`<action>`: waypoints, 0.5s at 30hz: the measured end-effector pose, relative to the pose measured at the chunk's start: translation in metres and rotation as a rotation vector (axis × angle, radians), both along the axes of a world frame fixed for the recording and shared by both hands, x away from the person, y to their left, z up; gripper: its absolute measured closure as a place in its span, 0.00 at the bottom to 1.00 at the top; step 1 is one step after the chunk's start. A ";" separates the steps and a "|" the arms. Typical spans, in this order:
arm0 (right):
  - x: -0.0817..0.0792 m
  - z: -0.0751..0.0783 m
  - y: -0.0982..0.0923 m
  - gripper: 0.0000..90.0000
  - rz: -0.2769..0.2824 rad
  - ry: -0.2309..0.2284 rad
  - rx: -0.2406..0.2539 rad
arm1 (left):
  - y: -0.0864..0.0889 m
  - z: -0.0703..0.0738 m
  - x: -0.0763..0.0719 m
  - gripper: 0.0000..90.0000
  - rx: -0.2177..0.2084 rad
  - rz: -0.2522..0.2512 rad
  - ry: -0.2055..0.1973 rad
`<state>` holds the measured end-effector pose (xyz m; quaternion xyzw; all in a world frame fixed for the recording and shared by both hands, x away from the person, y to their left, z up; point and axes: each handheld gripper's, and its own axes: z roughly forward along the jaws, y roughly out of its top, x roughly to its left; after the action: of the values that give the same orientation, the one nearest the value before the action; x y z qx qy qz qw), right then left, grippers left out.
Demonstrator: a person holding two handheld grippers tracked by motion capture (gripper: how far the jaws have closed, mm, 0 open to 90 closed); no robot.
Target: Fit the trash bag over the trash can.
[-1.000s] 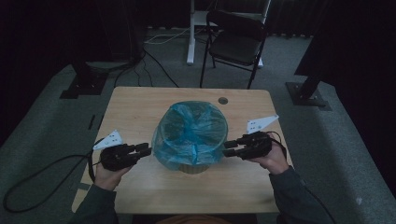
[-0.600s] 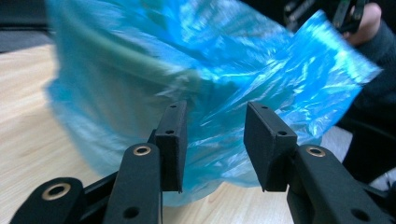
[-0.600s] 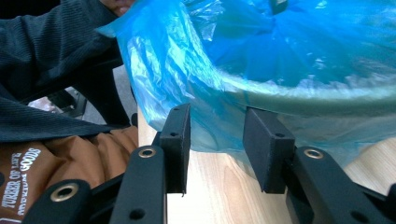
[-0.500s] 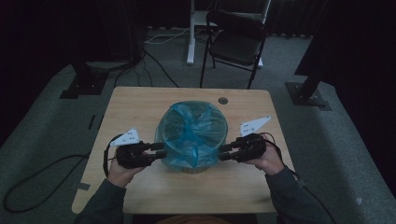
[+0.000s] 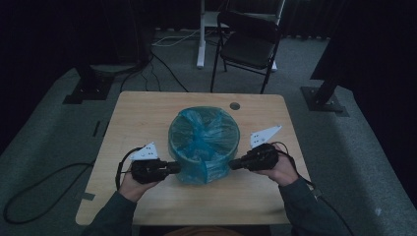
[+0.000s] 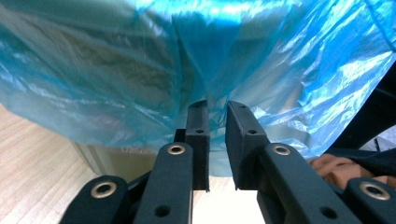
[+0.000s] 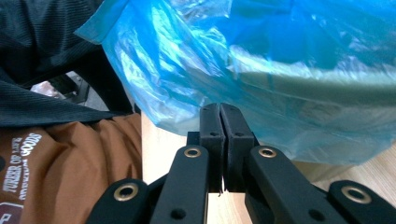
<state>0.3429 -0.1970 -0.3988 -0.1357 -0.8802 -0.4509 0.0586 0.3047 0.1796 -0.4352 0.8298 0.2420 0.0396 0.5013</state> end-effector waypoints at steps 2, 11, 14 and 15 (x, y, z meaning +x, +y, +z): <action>0.001 0.000 -0.002 0.95 -0.006 0.000 0.010 | 0.001 0.000 0.000 0.89 -0.002 0.004 0.000; 0.002 0.011 -0.017 0.71 -0.072 -0.042 0.066 | 0.004 0.005 0.000 0.89 -0.016 0.017 -0.014; 0.003 0.012 -0.017 0.67 -0.079 -0.048 0.071 | 0.004 0.005 0.002 0.89 -0.020 0.021 -0.014; 0.004 0.011 -0.017 0.67 -0.084 -0.048 0.069 | 0.003 0.005 0.002 0.89 -0.023 0.023 -0.013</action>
<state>0.3468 -0.2137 -0.3875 -0.1594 -0.8589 -0.4862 0.0231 0.3071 0.1828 -0.4301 0.8209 0.2488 0.0478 0.5118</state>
